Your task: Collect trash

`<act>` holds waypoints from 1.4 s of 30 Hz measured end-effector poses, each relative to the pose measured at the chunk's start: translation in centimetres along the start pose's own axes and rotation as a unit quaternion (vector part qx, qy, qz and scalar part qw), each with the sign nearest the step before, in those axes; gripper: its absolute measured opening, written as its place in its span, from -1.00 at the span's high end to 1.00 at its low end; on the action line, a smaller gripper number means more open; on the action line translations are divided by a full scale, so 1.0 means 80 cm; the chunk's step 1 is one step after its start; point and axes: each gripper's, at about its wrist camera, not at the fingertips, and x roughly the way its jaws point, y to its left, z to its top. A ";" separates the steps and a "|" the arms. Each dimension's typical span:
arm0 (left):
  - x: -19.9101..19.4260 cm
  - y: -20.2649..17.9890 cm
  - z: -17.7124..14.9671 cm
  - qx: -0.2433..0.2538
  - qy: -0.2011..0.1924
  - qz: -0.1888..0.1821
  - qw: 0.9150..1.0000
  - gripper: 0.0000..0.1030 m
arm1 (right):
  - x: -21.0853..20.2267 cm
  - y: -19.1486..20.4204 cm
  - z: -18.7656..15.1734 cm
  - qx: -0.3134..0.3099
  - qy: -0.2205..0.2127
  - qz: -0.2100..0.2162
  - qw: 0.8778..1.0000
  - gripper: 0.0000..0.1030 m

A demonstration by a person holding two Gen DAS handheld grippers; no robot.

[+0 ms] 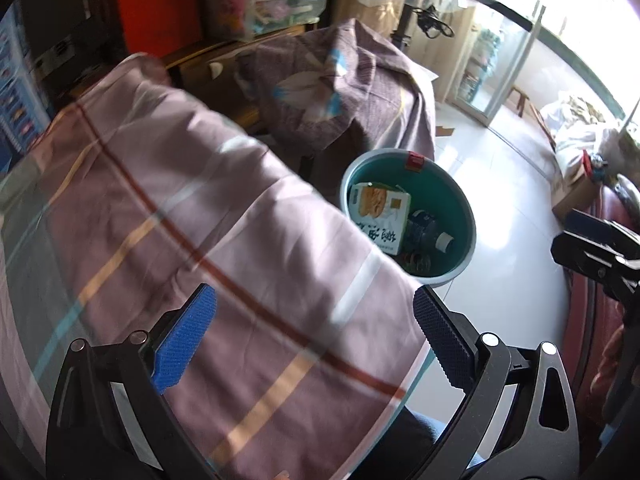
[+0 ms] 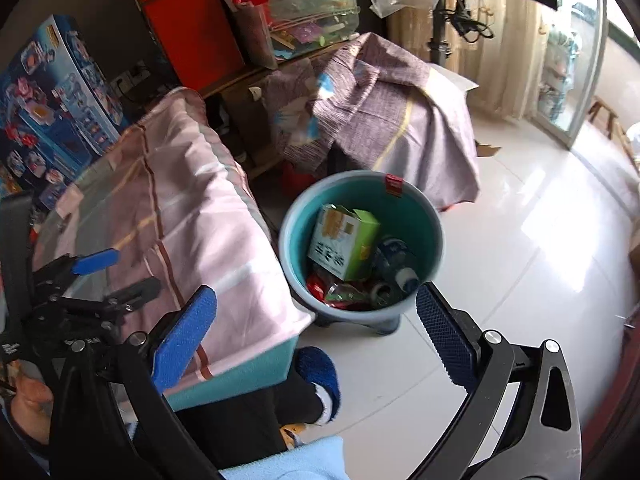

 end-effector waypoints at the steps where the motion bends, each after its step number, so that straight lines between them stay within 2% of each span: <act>1: -0.004 0.002 -0.007 -0.005 -0.002 0.000 1.000 -0.92 | -0.001 0.003 -0.004 -0.003 0.000 -0.003 1.000 -0.87; 13: -0.024 -0.002 -0.060 -0.023 -0.010 0.022 0.999 -0.92 | 0.003 0.030 -0.063 -0.026 0.008 -0.015 1.000 -0.87; 22: -0.029 -0.002 -0.061 -0.026 -0.014 0.027 0.999 -0.92 | 0.004 0.029 -0.061 -0.021 0.002 -0.012 1.000 -0.87; 42: -0.019 -0.002 -0.062 -0.026 -0.006 0.032 0.999 -0.92 | 0.019 0.026 -0.063 -0.015 0.019 -0.012 1.000 -0.87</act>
